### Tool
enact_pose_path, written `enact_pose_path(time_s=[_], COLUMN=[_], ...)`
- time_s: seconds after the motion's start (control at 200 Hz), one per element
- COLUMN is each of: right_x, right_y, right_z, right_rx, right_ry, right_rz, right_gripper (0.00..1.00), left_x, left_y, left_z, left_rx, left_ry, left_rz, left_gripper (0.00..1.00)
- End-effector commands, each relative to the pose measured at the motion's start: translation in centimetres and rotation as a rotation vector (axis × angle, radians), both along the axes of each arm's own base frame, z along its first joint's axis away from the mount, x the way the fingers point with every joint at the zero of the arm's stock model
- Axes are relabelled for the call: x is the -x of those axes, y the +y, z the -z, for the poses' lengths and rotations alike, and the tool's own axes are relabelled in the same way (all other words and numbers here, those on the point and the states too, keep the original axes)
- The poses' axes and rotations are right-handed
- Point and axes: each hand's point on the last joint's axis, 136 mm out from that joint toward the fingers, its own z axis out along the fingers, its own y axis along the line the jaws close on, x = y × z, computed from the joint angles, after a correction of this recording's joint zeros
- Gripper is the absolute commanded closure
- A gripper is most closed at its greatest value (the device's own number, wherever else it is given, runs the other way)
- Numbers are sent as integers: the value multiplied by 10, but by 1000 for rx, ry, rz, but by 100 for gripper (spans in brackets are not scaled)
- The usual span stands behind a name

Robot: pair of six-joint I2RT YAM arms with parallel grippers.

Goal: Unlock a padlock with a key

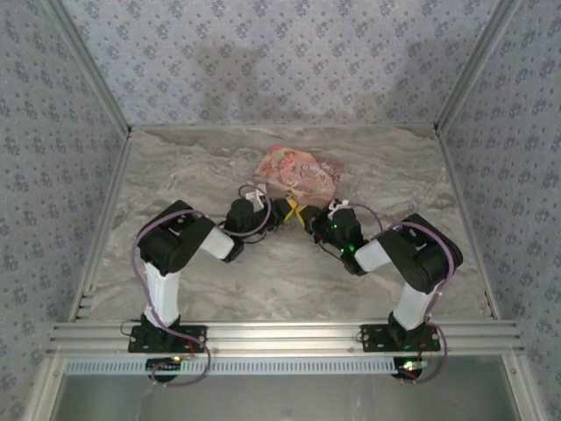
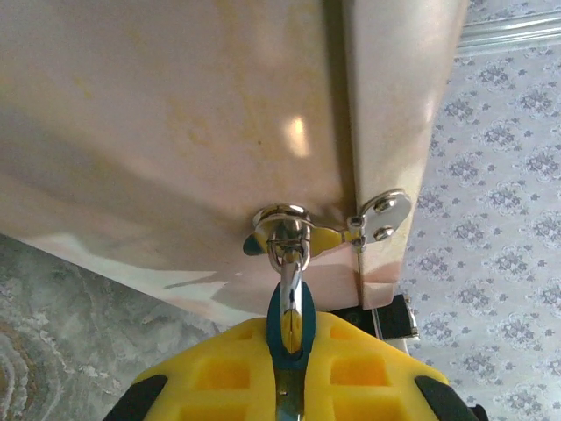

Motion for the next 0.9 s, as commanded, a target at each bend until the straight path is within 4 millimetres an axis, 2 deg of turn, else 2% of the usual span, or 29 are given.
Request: enact_pose_path(time_s=[0.0,0.21,0.33,0.42,0.54,0.73,0.894], right_x=[-23,-20,-6,9,29,59,72], right_y=[8,15,9,-4,-16,-29,-42], right_z=[-20,-16,-1,12,23,13,-7], right_rx=[2,12,47,100,203,520,752], right_ry=[-63,-58,-26,6,43,9,-35], right_rz=[-9,-81,-137,-166,-234,-403,-520], right_gripper=[100,100,85,74,63,63,64], left_x=[64,59,46,35,27,26,27], left_y=[-48,-40,-27,-15,-10,-11,-11], left_z=[-49,-46,-38,-33,-30,-32,-34], left_rx=[108,86,60,53,40,36,43], left_ry=[-127,-121,-109,-104,-100,-95,-91], left_rz=[310,271,215,165,143,144,147], left_gripper=[100,100,100,100,100,100,100])
